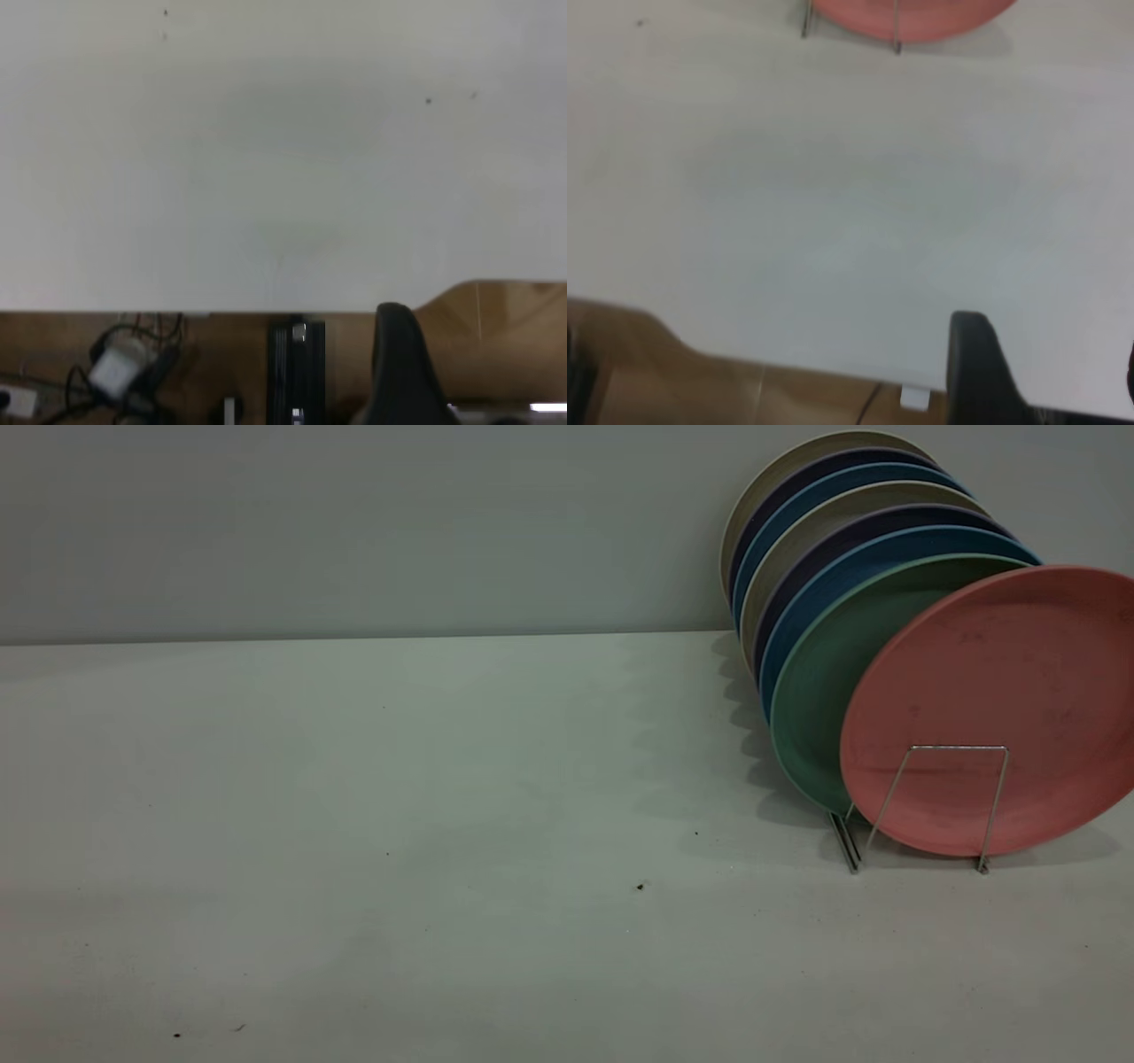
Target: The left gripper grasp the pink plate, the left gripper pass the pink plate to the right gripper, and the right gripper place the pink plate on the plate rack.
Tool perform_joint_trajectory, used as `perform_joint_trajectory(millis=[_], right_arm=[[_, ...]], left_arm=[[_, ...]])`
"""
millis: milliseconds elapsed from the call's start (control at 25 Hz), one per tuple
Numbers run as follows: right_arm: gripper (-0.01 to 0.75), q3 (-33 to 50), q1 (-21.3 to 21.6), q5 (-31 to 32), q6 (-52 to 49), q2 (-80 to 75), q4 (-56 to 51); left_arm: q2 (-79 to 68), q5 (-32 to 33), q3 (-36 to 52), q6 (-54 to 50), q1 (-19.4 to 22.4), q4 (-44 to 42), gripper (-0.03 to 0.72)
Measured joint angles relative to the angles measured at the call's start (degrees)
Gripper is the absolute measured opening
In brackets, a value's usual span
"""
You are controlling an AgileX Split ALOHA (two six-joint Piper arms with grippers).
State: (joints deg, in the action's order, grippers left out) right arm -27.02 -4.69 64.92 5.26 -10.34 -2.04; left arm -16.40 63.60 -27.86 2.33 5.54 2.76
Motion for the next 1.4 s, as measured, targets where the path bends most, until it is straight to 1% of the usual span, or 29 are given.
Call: perform_joint_trajectory(millis=[240, 360, 480, 1400], right_arm=[[0.415, 0.0, 2.5, 0.0, -0.1, 7.6, 0.0], [0.415, 0.0, 2.8, 0.2, -0.1, 11.0, 0.0], [0.415, 0.0, 2.9, 0.3, -0.1, 11.2, 0.0], [0.415, 0.0, 2.9, 0.4, -0.2, 11.2, 0.0]], left_arm=[[9.3, 0.3, 0.0, 0.0, 0.0, 0.0, 0.478], [13.6, 0.4, 0.0, 0.0, 0.0, 0.0, 0.478], [16.8, 0.8, 0.0, 0.0, 0.0, 0.0, 0.478], [17.7, 1.2, 0.0, -0.2, 0.0, 0.0, 0.478]])
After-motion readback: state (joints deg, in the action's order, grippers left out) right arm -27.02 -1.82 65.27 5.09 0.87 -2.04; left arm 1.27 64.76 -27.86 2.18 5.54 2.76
